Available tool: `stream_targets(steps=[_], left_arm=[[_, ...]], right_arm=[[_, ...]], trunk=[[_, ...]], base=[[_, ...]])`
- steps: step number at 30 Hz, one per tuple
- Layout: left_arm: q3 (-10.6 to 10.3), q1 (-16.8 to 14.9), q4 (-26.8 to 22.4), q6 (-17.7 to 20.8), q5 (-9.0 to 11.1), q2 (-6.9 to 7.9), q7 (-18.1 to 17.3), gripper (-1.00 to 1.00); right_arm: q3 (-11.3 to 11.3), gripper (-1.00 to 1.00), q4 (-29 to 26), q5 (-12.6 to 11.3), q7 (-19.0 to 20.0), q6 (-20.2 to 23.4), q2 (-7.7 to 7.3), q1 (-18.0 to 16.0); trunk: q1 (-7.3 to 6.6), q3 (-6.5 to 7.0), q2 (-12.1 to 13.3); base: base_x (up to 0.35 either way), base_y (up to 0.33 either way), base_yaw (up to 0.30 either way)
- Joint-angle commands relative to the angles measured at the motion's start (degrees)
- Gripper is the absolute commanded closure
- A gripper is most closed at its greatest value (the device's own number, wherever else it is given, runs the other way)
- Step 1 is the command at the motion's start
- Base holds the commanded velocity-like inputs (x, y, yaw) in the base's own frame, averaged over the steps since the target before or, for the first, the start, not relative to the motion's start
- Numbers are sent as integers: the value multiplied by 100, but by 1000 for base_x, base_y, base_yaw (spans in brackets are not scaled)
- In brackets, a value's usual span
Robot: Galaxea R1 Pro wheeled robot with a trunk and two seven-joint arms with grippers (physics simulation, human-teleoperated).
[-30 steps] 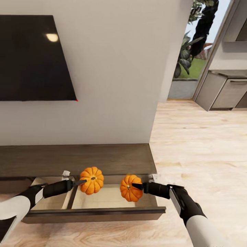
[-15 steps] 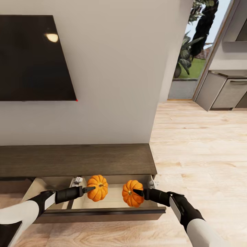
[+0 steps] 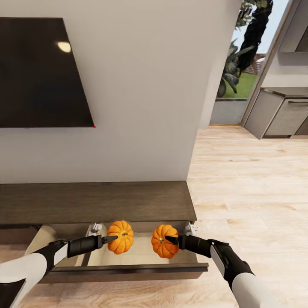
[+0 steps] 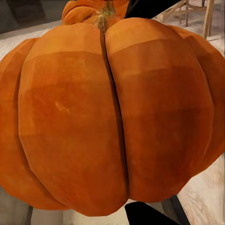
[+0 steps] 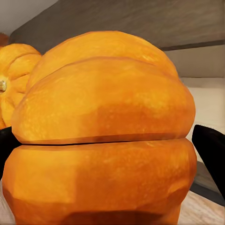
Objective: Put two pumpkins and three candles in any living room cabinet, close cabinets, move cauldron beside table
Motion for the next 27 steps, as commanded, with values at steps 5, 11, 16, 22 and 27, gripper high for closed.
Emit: stream_targets(steps=[5,11,16,22,27], left_arm=[[21,26,3,-45,2,-3,-2,100],[21,28,6,-47,2,-1,-2,100],[21,28,11,-48,2,5,-2,100],[21,28,12,-48,2,5,-2,100],[21,28,12,-48,2,4,-2,100]], right_arm=[[1,100,0,-5,-9,1,2,0],[1,100,0,-9,-9,1,-5,0],[1,100,-1,-10,-9,1,-15,0],[1,100,0,-10,-9,4,-26,0],[1,100,-3,-10,-9,1,-27,0]], trunk=[[0,0,0],[132,-107,-241],[242,-197,-441],[373,-305,-682],[483,-395,-882]], base=[[0,0,0],[0,0,0],[0,0,0],[0,0,0],[0,0,0]])
